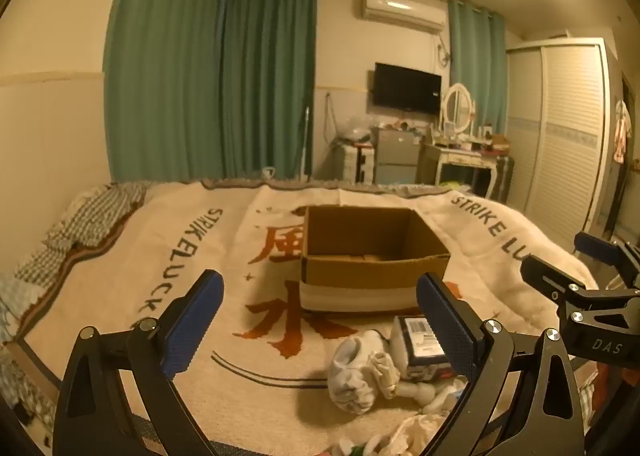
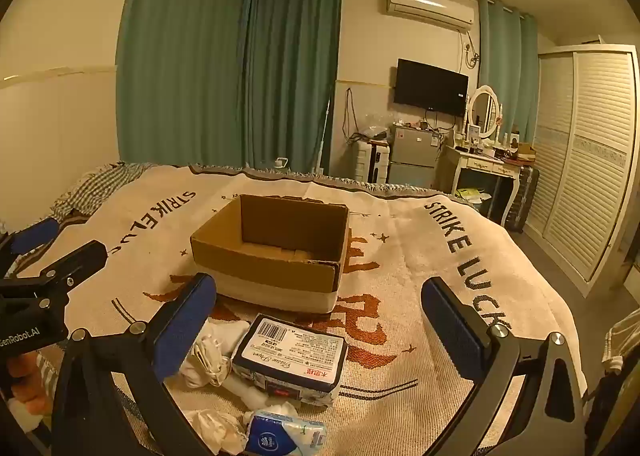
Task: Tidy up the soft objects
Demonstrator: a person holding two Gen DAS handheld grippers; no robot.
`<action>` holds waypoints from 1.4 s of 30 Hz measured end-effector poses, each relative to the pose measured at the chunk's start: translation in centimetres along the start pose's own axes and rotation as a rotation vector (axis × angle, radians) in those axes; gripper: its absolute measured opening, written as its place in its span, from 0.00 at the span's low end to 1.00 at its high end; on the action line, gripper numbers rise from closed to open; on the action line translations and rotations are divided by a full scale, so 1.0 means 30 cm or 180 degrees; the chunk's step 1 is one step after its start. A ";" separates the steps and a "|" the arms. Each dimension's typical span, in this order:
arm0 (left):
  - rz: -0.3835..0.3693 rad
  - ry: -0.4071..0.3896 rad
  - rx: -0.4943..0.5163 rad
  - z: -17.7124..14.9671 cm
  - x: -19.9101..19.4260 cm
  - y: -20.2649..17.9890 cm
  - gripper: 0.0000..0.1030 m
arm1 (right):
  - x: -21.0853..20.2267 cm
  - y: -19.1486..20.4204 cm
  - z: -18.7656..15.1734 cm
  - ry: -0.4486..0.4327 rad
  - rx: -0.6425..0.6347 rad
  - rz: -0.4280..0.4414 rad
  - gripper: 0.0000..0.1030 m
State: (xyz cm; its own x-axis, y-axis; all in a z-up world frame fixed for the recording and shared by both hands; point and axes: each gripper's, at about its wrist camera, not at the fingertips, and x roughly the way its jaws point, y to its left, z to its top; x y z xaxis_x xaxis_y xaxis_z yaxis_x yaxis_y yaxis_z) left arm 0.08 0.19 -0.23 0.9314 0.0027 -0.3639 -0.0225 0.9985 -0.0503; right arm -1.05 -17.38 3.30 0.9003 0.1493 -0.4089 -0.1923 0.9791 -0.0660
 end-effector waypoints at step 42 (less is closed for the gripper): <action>0.0065 0.0017 0.0002 -0.002 -0.007 -0.003 0.96 | 0.009 -0.019 -0.012 0.0066 0.0050 -0.0007 1.00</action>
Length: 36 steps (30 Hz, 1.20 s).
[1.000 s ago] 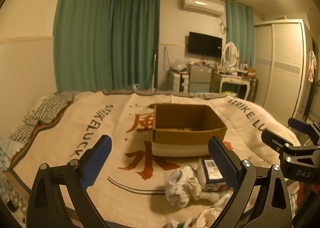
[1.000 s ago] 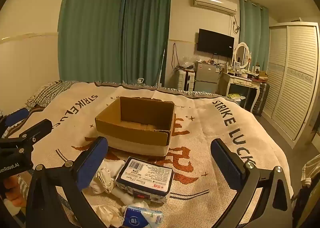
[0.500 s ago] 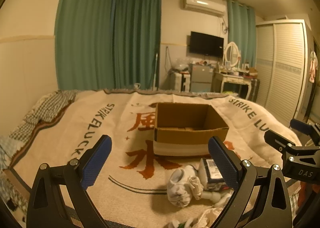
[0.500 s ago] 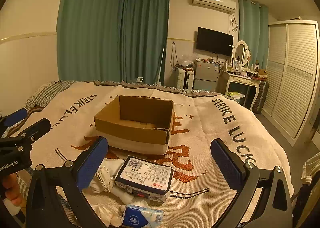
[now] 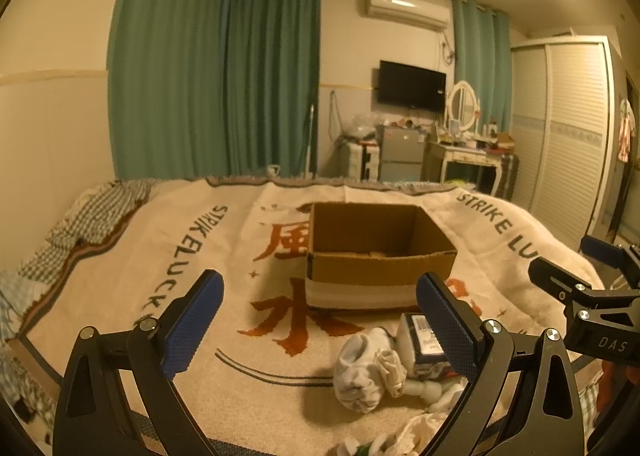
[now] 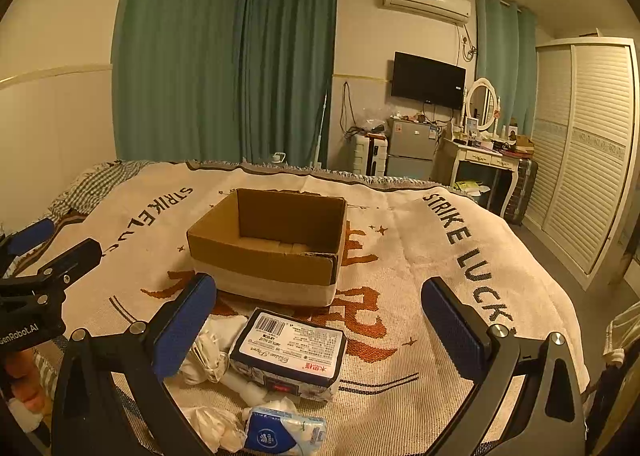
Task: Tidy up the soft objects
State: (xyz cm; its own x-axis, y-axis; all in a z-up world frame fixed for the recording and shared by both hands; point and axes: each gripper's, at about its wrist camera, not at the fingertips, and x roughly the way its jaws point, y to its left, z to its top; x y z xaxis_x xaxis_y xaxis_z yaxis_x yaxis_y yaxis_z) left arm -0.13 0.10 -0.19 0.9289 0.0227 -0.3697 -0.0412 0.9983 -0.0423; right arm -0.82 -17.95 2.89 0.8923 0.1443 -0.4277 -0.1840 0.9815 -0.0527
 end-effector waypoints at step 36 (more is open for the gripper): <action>-0.0017 -0.0005 -0.0012 0.002 0.010 0.012 0.96 | -0.004 0.004 -0.005 0.0012 -0.0012 -0.0009 1.00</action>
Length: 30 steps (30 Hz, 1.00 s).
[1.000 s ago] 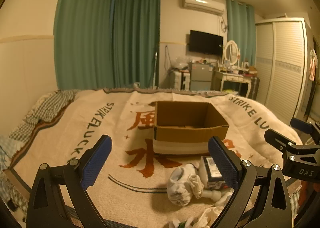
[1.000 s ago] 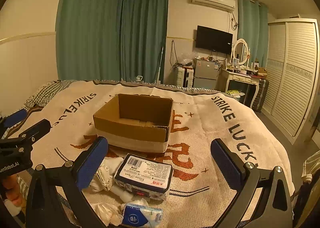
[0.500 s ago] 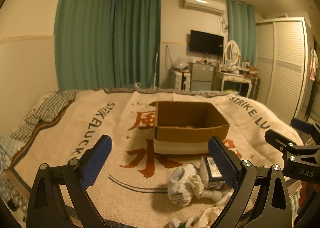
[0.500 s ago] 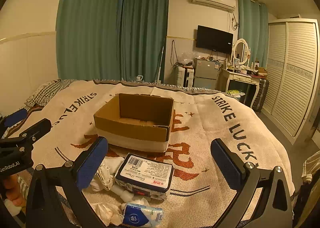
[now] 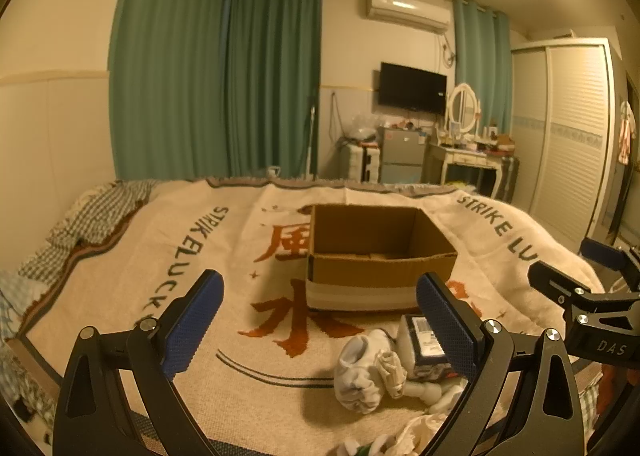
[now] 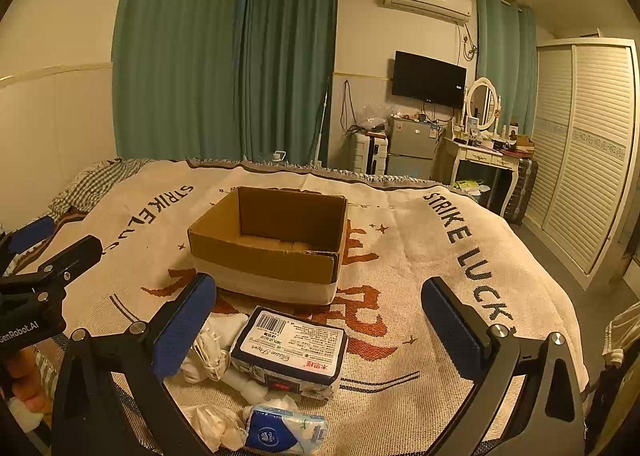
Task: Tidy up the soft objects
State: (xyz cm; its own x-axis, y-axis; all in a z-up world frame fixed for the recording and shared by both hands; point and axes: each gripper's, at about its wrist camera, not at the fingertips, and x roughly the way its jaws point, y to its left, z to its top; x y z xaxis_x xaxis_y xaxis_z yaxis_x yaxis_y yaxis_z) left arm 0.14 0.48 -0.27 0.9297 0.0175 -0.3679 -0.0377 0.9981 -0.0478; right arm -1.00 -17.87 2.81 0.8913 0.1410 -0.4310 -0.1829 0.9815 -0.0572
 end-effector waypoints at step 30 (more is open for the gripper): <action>-0.0180 0.0906 0.0274 -0.269 0.048 -0.168 0.95 | -0.097 -0.020 -0.180 0.0489 -0.0257 -0.0197 1.00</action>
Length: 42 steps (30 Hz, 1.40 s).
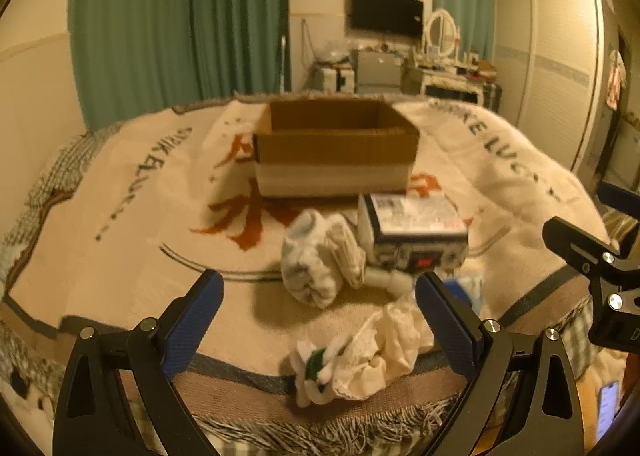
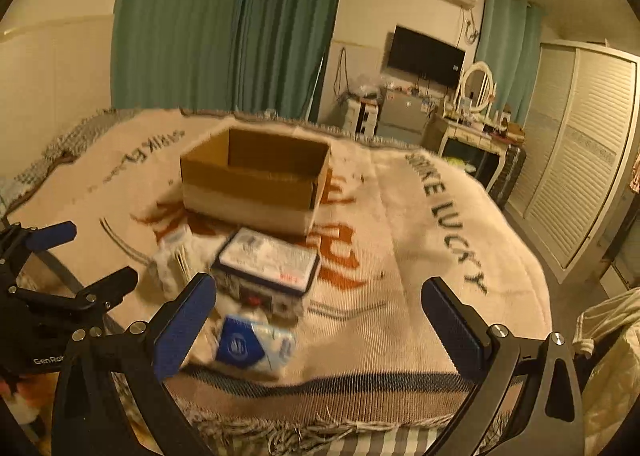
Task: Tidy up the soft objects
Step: 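Grasp the white lace cloth with the left tool while the right tool grasps the blue tissue pack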
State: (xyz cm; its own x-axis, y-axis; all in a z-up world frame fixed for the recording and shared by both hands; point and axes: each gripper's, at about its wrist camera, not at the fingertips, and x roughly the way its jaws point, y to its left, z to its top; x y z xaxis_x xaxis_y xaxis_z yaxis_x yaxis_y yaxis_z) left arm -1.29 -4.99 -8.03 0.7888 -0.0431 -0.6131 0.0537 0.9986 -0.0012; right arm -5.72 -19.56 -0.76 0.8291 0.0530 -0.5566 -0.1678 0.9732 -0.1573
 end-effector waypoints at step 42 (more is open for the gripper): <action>-0.0344 0.0099 0.0168 -0.035 0.076 0.033 0.25 | 0.394 0.140 -0.172 0.0979 0.0092 0.0613 0.75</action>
State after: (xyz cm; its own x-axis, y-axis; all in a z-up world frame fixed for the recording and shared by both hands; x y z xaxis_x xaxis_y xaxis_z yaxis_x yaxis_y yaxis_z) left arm -0.10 -4.07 -10.27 0.7574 -0.1487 -0.6358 0.1704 0.9850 -0.0275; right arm 0.62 -16.01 -12.21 0.5838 0.1704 -0.7938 -0.2865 0.9581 -0.0050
